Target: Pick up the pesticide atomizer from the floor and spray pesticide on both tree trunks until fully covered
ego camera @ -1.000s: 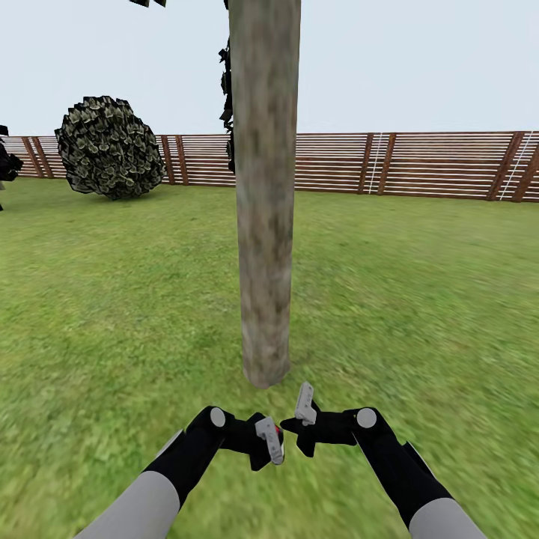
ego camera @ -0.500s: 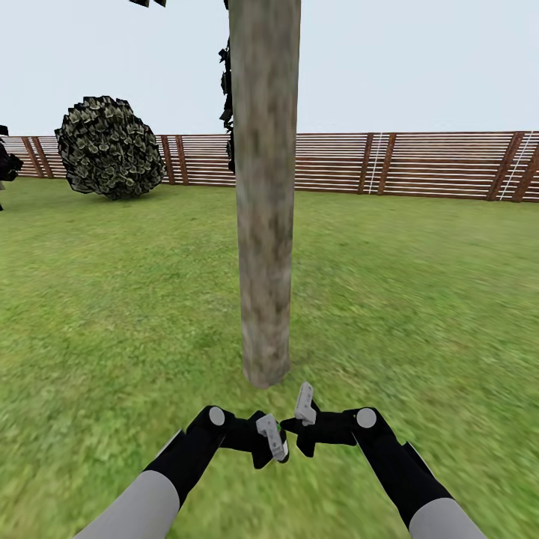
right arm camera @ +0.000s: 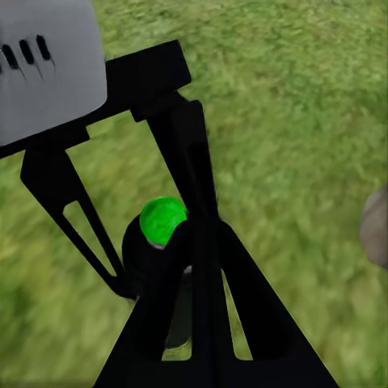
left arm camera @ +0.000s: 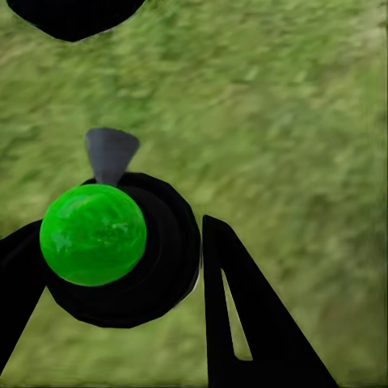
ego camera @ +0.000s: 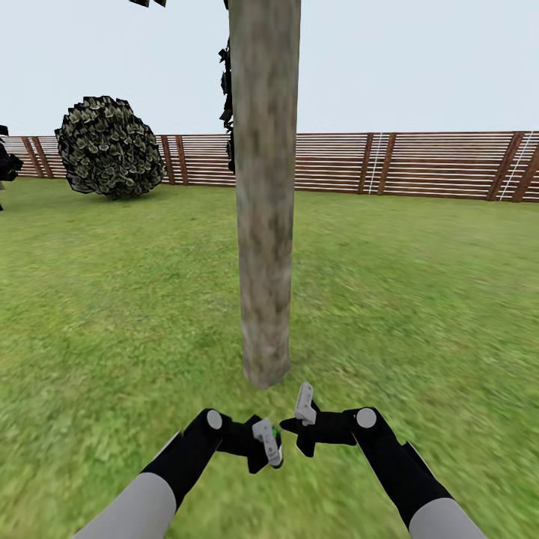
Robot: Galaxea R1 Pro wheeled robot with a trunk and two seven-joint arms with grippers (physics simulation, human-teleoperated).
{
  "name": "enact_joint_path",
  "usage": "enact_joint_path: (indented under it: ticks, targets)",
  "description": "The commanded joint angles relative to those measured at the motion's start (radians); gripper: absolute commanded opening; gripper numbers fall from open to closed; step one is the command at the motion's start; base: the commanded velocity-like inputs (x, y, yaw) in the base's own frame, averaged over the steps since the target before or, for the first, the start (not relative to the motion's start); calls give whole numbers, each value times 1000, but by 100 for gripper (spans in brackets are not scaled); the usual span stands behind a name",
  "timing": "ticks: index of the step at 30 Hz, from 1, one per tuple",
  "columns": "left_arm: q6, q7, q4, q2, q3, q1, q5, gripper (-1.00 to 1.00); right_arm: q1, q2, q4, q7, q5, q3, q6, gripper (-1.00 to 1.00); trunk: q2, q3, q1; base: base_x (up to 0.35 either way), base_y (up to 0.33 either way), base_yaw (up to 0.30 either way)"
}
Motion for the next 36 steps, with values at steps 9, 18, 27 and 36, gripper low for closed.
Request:
enact_joint_path:
  ticks: [9,18,27,36]
  targets:
    - [5,3,0,38,8,0,-79,-100,0,-1,5,0,0,-1,0,-100,0,0,0,0,0,0]
    - [-4,5,-15,203,149,10,-54,-100,1,-24,78,-12,-1,-47,-4,-100,0,0,0,0,0,0]
    - [8,33,-12,243,513,16,-22,-100,2,-36,264,-330,-1,-412,-6,100,0,0,0,0,0,0]
    - [45,257,8,187,728,16,80,-100,63,-39,329,-562,-1,-1042,-227,100,0,0,0,0,0,0]
